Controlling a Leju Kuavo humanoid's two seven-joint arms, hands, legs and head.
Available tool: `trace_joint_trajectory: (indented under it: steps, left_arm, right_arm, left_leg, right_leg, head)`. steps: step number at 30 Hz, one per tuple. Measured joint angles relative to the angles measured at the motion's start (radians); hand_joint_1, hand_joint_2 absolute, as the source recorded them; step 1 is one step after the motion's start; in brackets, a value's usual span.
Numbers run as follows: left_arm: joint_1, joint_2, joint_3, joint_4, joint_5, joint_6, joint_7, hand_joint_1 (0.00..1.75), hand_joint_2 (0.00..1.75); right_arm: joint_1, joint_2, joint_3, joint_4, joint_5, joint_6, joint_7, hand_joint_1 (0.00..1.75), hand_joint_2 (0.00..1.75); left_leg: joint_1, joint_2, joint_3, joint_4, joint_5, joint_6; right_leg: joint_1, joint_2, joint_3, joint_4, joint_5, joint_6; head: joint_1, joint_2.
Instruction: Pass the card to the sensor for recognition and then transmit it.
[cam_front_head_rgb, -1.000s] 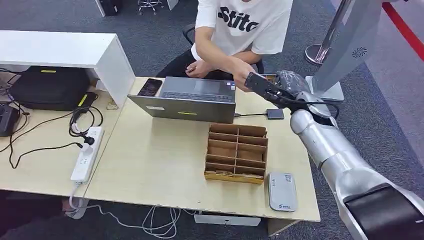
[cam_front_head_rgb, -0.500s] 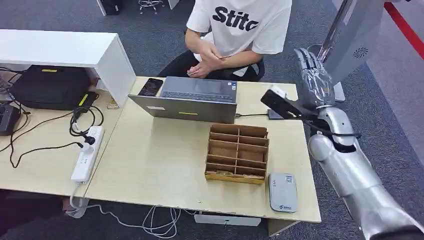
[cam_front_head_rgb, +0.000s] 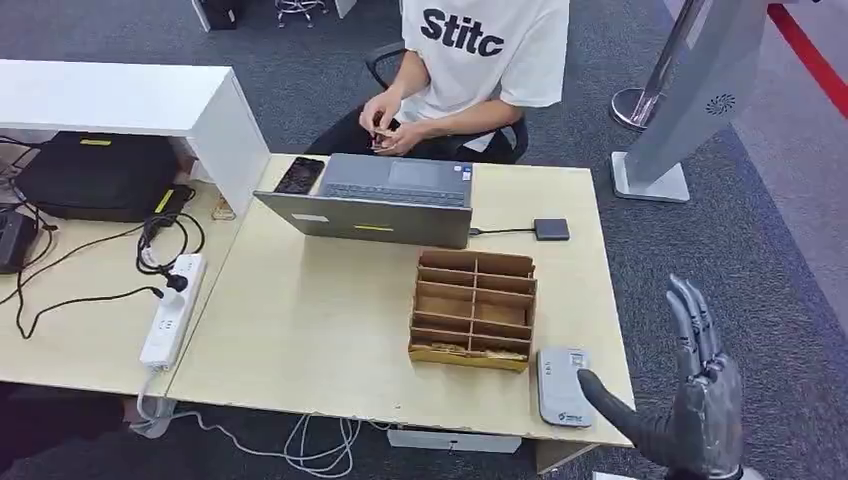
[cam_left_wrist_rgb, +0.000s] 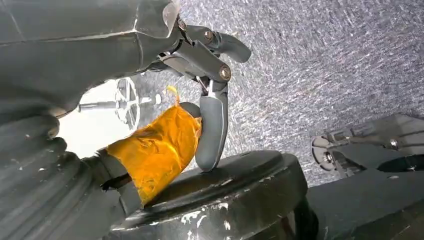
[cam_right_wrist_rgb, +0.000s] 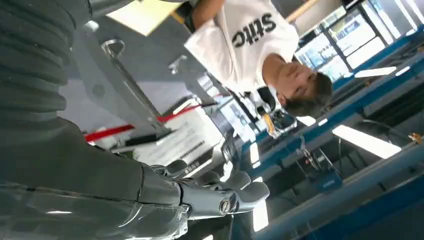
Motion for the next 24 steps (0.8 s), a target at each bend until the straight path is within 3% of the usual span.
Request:
trace_joint_trajectory:
  steps: [5, 11, 21, 24]
  left_arm:
    - [0.0, -0.004, 0.019, 0.0, 0.0, 0.0, -0.001, 0.0, 1.75]
    - [0.0, -0.004, 0.024, 0.0, -0.007, -0.002, -0.002, 0.0, 1.75]
    - [-0.002, -0.004, 0.024, 0.0, -0.042, -0.011, 0.005, 0.0, 1.75]
    - [-0.003, -0.003, 0.024, 0.0, -0.052, -0.014, 0.007, 0.0, 1.75]
  right_arm:
    - [0.052, 0.01, 0.041, -0.001, -0.058, 0.053, 0.026, 0.0, 1.75]
    - [0.052, 0.038, 0.105, 0.088, -0.081, 0.066, 0.039, 0.0, 1.75]
    - [-0.048, 0.165, 0.146, 0.402, 0.159, -0.034, 0.205, 0.0, 1.75]
    - [-0.072, 0.203, 0.146, 0.479, 0.293, -0.073, 0.28, 0.0, 1.75]
  left_leg:
    - [0.0, 0.001, 0.001, 0.0, 0.0, 0.0]
    - [0.0, 0.001, 0.001, 0.0, 0.001, 0.0]
    - [0.0, 0.001, 0.001, 0.0, 0.001, -0.001]
    - [0.0, 0.001, 0.001, 0.0, 0.001, -0.001]
  right_leg:
    - [0.0, 0.001, 0.001, 0.0, 0.0, 0.0]
    - [0.0, 0.001, 0.001, 0.0, 0.0, 0.0]
    - [0.0, 0.001, 0.001, 0.001, 0.0, 0.0]
    - [0.0, 0.001, 0.001, 0.001, 0.0, 0.0]
  head:
    - [0.0, 0.0]
    - [0.0, 0.0]
    - [0.0, 0.0]
    - [0.0, 0.0]
